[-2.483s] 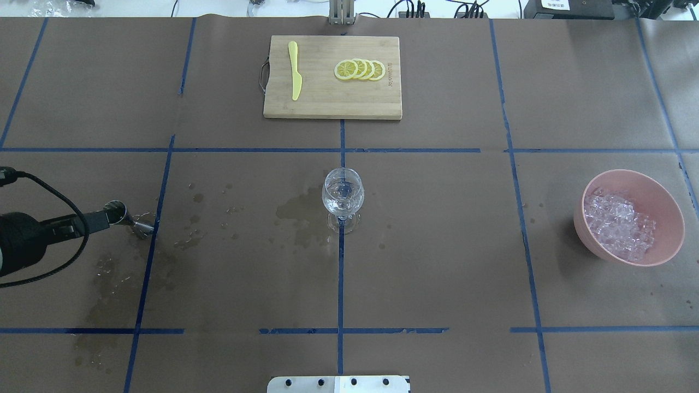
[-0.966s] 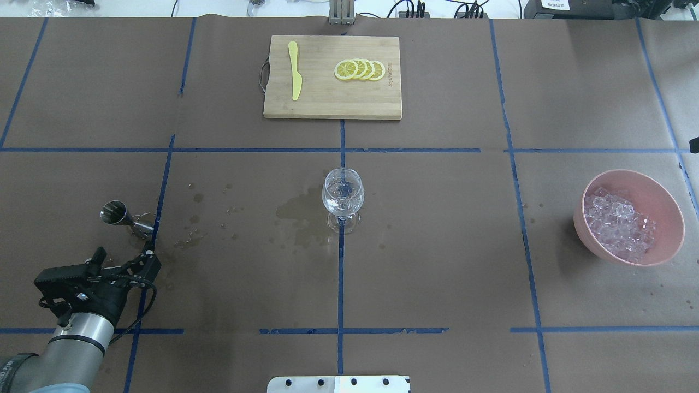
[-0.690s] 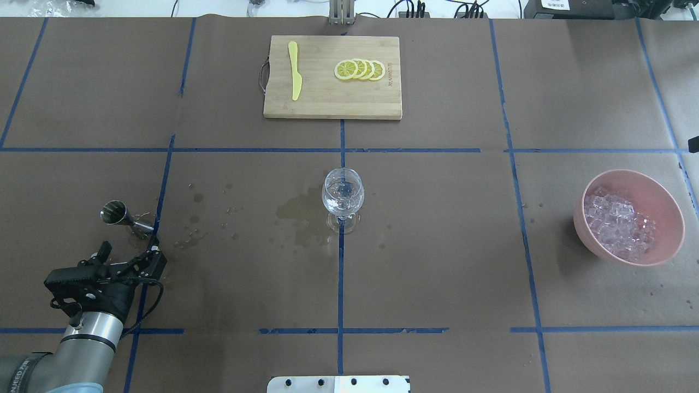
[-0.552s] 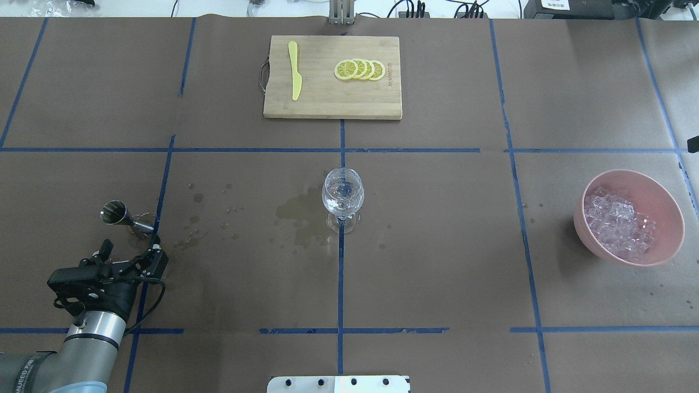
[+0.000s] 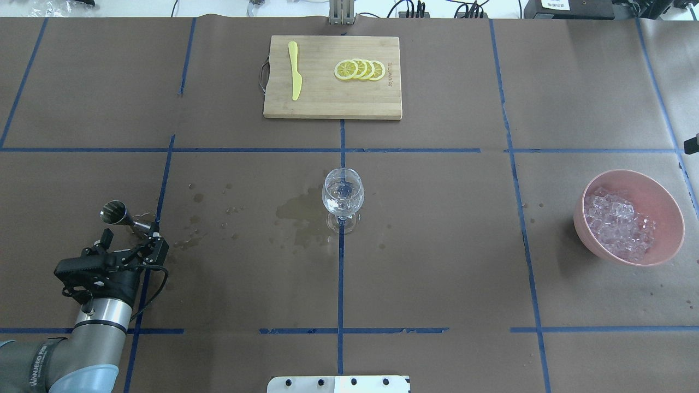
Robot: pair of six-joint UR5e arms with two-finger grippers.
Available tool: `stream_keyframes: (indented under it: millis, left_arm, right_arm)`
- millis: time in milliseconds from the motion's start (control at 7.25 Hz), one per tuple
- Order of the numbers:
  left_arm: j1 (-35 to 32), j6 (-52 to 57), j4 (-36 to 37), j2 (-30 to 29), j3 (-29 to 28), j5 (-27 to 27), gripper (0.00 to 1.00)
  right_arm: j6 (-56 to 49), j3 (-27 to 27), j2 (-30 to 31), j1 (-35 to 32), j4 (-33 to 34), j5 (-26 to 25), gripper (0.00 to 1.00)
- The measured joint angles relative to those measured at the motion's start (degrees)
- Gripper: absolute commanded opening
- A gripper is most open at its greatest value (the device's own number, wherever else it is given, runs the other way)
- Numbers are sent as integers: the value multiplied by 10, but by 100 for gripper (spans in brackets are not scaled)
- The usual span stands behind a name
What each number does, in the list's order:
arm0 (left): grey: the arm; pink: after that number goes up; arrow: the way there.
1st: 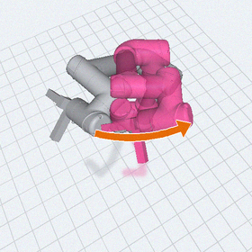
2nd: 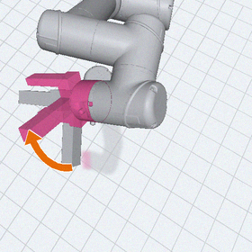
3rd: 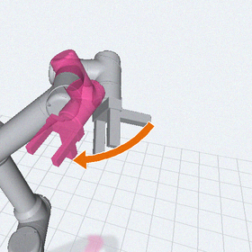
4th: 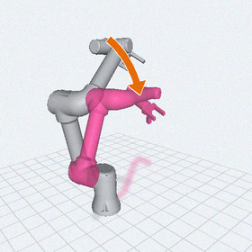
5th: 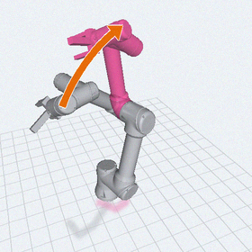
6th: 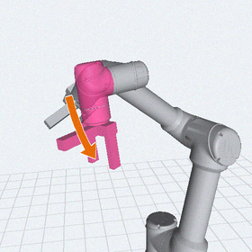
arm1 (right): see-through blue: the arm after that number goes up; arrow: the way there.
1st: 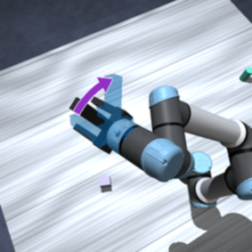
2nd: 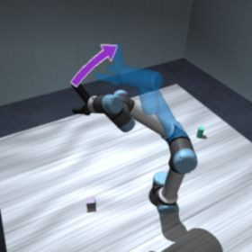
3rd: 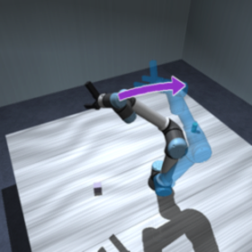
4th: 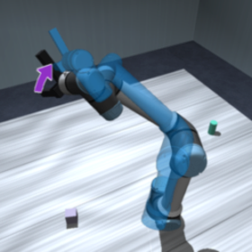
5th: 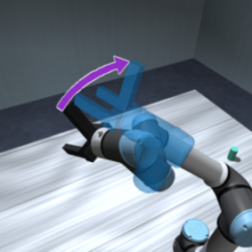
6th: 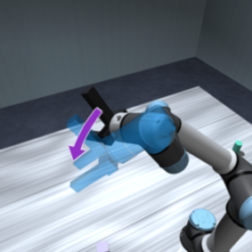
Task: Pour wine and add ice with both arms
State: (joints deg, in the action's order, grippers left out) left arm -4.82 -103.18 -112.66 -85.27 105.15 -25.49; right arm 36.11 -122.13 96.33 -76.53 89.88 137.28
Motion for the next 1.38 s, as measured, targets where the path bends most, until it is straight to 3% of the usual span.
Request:
stream_keyframes:
  millis: [414, 966, 1379]
  left_arm:
    - [-27, 0, 0, -33, -40, 0, 88]
    - [-37, 0, 0, -34, -45, 0, 82]
    - [-37, 0, 0, -33, -53, -2, 71]
  right_arm:
    - [4, -1, 0, 1, 0, 0, 100]
    - [5, -2, 0, 1, 0, 0, 100]
    - [5, -2, 0, 1, 0, 1, 100]
